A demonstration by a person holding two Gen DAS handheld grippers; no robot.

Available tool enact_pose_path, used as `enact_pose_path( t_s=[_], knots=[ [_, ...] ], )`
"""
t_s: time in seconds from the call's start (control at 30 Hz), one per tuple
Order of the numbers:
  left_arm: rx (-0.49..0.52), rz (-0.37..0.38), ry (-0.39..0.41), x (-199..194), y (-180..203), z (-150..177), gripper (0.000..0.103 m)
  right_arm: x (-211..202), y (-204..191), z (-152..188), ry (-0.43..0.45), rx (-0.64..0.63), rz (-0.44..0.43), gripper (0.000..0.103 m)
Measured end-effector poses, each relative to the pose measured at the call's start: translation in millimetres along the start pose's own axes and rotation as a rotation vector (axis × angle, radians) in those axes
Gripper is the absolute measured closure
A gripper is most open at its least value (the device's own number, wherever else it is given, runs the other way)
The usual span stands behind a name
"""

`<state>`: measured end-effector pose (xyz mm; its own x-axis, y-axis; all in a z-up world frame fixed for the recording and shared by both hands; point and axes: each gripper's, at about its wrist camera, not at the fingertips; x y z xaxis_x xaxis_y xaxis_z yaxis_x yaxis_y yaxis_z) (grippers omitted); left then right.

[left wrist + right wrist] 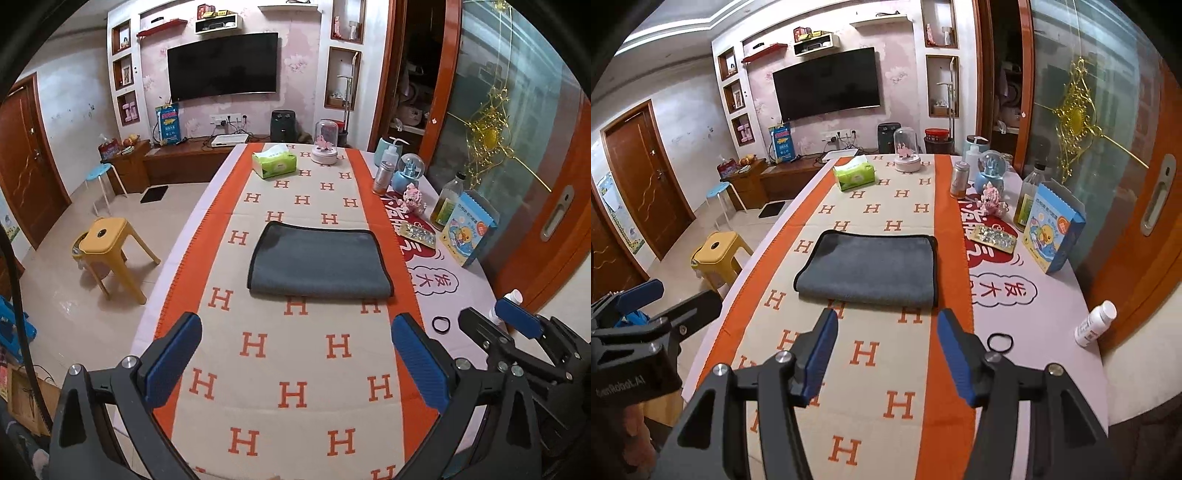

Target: Fold towel

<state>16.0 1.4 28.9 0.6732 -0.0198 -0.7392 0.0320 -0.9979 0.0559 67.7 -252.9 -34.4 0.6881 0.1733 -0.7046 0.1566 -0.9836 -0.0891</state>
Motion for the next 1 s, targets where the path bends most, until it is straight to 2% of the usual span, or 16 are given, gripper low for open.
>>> enact_pose_path(
  t_s=[0.13,0.37,1.0],
  knots=[
    [0.024,-0.021,0.007,-5.6,-4.0,3.9,0.001,-7.6,-6.8,6.0,-0.014,0.015,-0.002,0.047],
    [0.05,0.001,-0.041,-3.7,-8.9,15.5,0.001,-15.7,-23.6,12.5,-0.031,0.034,0.017,0.047],
    [0.027,-0.034,-0.059,0.1,-18.3,23.6,0.001,-13.1,-36.1,23.9,-0.084,0.025,0.047,0.047]
  ],
)
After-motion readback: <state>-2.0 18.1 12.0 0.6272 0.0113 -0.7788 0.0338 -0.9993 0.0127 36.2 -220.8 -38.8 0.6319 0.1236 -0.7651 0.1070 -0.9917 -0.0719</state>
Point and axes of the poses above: each gripper's, at about its wrist camera, not at the fingertips, and x roughly the way its jaws point, y to its right, z to its underside
